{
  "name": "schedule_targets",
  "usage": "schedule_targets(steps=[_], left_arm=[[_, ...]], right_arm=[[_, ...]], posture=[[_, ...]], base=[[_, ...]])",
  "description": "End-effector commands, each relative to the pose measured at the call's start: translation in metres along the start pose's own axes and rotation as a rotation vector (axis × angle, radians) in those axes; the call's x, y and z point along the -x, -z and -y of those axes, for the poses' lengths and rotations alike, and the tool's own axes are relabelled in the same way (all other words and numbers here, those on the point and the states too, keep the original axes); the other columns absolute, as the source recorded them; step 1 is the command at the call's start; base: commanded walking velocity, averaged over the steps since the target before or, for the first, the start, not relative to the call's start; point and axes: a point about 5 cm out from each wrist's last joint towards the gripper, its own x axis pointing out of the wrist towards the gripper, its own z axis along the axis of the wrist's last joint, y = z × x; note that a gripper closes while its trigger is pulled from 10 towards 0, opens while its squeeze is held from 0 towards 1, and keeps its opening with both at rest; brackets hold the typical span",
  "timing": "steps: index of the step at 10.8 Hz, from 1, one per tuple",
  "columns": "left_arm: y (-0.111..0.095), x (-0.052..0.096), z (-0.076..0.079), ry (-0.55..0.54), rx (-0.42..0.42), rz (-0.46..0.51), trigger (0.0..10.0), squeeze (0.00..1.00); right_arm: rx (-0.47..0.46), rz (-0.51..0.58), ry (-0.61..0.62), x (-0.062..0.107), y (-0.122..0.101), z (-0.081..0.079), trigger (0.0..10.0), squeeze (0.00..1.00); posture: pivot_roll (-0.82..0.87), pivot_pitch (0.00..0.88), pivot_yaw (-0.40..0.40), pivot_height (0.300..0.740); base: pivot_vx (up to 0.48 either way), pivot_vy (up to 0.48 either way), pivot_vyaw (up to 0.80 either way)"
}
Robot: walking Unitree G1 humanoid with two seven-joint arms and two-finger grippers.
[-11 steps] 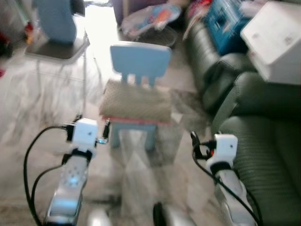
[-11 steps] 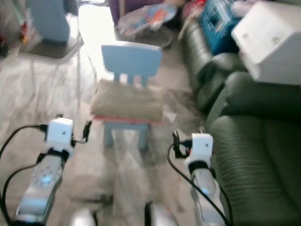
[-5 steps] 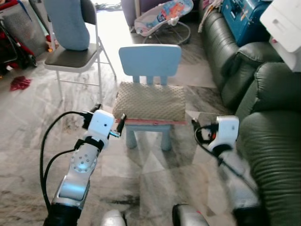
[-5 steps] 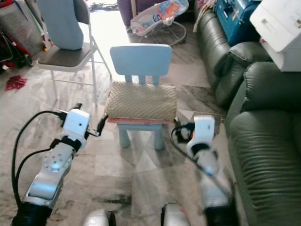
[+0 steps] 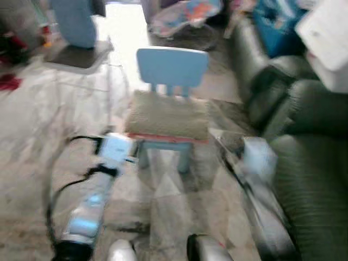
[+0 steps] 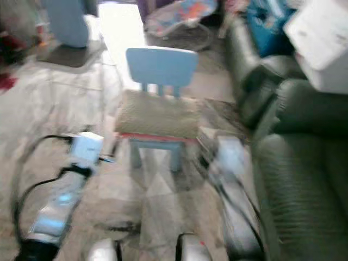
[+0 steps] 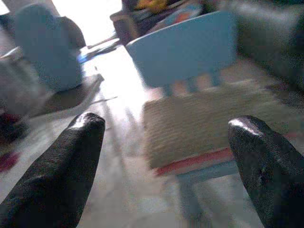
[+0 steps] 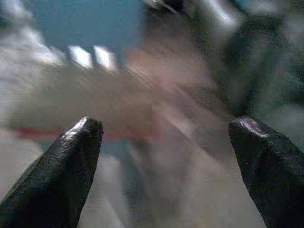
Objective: Move the pillow to the sofa
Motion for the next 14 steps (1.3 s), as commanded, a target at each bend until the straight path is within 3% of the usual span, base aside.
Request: schedule_targets(steps=[1, 2, 3, 4, 5, 7, 8, 10, 12, 14], left_arm=[[-0.002, 0.002, -0.001, -0.008, 0.003, 0.012, 10.0, 0.00], [-0.003, 0.004, -0.007, -0.023, -0.010, 0.019, 10.0, 0.00], [-0.003, 0.004, -0.013, -0.048, 0.002, 0.012, 10.0, 0.00], [-0.003, 0.004, -0.006, -0.013, -0.002, 0.018, 10.0, 0.00], [-0.003, 0.005, 0.002, 0.022, 0.044, 0.009, 10.0, 0.00], [0.001, 0.008, 0.002, 0.000, 0.090, -0.023, 10.0, 0.00], [0.001, 0.008, 0.003, 0.000, 0.089, -0.019, 10.0, 0.00], [-0.009, 0.009, -0.001, -0.020, 0.096, 0.009, 10.0, 0.00], [0.001, 0.013, 0.010, -0.013, 0.148, -0.043, 10.0, 0.00], [-0.003, 0.009, 0.019, 0.020, 0.159, -0.033, 10.0, 0.00]], right_arm=[[-0.004, 0.022, 0.056, 0.009, -0.005, 0.016, 10.0, 0.00], [0.019, 0.000, 0.066, 0.035, 0.000, 0.027, 10.0, 0.00], [0.097, 0.016, 0.012, 0.044, -0.002, 0.027, 10.0, 0.00], [0.082, 0.043, -0.013, 0.032, -0.014, 0.023, 10.0, 0.00], [0.076, 0.052, -0.078, 0.022, -0.022, 0.012, 10.0, 0.00], [0.070, 0.047, -0.160, 0.016, -0.023, -0.011, 10.0, 0.00], [0.060, 0.046, -0.157, 0.014, -0.022, -0.013, 10.0, 0.00], [0.022, 0.062, -0.181, 0.006, -0.022, -0.040, 10.0, 0.00], [0.052, 0.055, -0.203, 0.004, -0.017, -0.046, 10.0, 0.00], [0.075, 0.052, -0.211, -0.001, -0.018, -0.038, 10.0, 0.00]], posture=[[-0.07, 0.101, -0.043, 0.740], [-0.08, 0.106, -0.043, 0.740], [-0.09, 0.118, -0.032, 0.740], [-0.08, 0.151, -0.019, 0.740], [-0.07, 0.150, -0.017, 0.740], [-0.05, 0.144, -0.024, 0.740], [-0.04, 0.143, -0.033, 0.740], [-0.01, 0.168, -0.053, 0.740], [-0.03, 0.164, -0.060, 0.740], [-0.04, 0.159, -0.064, 0.740]], base=[[0.000, 0.000, 0.00], [0.000, 0.000, 0.00], [0.000, 0.000, 0.00], [0.000, 0.000, 0.00], [0.000, 0.000, 0.00], [0.000, 0.000, 0.00], [0.000, 0.000, 0.00], [0.133, 0.000, 0.00], [0.336, 0.000, 0.00], [0.386, 0.000, -0.80]])
